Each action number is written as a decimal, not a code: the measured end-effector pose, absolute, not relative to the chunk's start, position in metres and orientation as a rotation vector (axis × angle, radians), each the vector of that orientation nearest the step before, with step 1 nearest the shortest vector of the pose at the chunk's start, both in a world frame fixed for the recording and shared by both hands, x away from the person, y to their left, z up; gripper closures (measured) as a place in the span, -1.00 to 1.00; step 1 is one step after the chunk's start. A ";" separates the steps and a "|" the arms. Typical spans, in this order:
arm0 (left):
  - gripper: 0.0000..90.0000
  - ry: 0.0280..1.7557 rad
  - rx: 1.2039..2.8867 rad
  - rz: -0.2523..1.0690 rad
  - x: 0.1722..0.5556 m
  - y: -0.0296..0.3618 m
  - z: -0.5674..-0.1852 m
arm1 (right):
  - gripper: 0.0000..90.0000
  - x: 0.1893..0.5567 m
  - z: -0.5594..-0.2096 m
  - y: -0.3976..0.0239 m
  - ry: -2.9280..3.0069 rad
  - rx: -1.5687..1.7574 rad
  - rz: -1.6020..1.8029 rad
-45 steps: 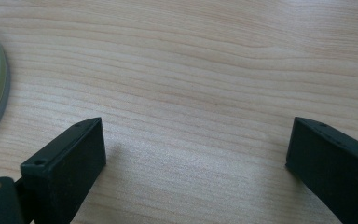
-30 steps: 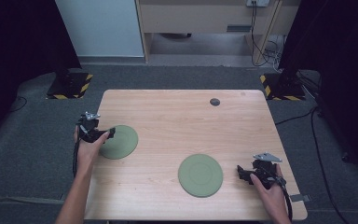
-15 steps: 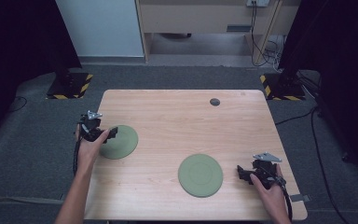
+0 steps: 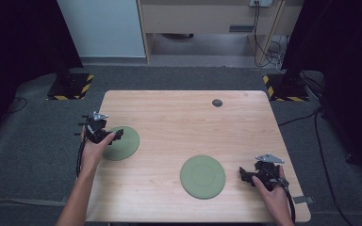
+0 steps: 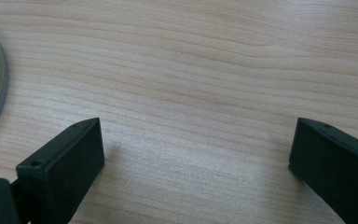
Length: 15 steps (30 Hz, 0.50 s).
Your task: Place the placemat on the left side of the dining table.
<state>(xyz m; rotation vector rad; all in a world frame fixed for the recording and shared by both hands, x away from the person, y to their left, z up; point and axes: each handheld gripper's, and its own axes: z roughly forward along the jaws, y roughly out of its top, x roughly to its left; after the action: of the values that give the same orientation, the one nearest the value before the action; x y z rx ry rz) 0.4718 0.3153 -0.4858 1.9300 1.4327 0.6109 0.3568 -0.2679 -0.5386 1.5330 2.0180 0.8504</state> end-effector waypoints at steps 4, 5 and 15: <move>-0.93 1.417 1.941 0.599 0.470 0.311 -0.485 | -0.93 0.357 -0.539 -0.268 2.018 1.532 0.849; -0.93 1.413 1.944 0.597 0.470 0.310 -0.485 | -0.93 0.357 -0.539 -0.268 2.019 1.532 0.848; -0.93 1.365 1.957 0.583 0.466 0.297 -0.482 | -0.95 0.357 -0.539 -0.268 2.019 1.535 0.847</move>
<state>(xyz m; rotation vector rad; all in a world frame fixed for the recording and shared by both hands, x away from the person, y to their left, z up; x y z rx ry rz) 0.4664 0.2975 -0.4819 1.9572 1.3651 0.5827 0.3570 -0.2675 -0.5387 1.5347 2.0192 0.8468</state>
